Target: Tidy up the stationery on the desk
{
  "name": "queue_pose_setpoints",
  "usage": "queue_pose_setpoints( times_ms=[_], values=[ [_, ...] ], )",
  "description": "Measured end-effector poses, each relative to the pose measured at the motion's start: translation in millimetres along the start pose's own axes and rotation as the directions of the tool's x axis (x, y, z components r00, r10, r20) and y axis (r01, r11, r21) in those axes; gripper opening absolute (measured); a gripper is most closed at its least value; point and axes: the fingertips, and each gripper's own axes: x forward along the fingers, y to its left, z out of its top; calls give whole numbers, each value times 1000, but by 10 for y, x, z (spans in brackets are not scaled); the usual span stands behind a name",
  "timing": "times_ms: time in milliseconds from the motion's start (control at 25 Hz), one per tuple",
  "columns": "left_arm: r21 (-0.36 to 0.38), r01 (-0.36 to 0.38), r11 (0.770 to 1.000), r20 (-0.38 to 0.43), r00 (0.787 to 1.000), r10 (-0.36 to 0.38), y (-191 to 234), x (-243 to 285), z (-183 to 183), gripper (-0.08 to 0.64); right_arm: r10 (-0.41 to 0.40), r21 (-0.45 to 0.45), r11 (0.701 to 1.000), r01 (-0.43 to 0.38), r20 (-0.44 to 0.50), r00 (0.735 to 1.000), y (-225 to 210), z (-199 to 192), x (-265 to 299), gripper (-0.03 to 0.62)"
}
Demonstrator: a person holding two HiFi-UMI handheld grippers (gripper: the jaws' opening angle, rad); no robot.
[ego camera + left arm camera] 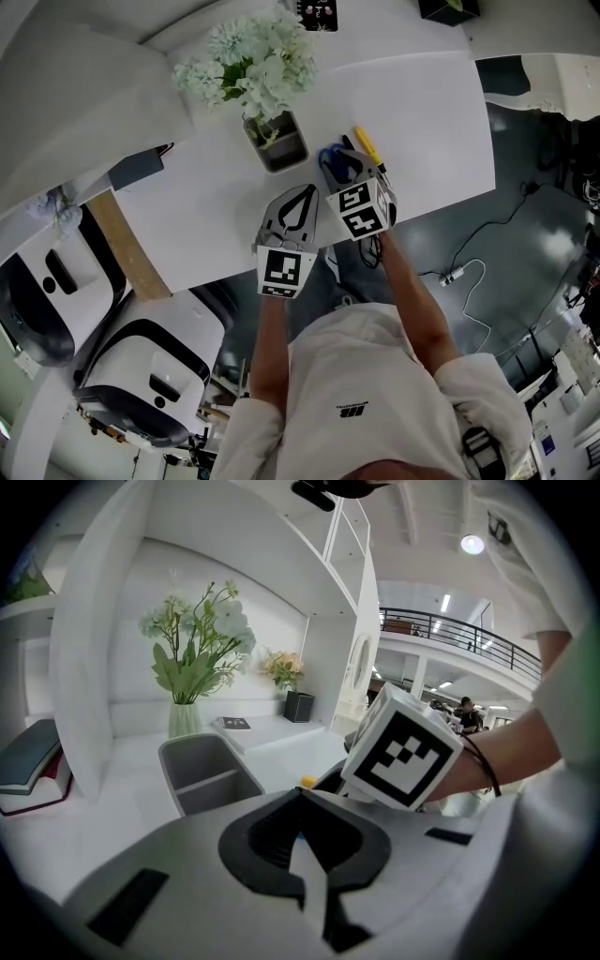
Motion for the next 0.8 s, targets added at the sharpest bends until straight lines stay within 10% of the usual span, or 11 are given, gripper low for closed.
queue_pose_setpoints(
  times_ms=[800],
  values=[
    [-19, -25, 999, 20, 999, 26, 31, -91, 27, 0, 23, 20, 1000, -23, 1, 1000, 4, 40, -41, 58]
  ],
)
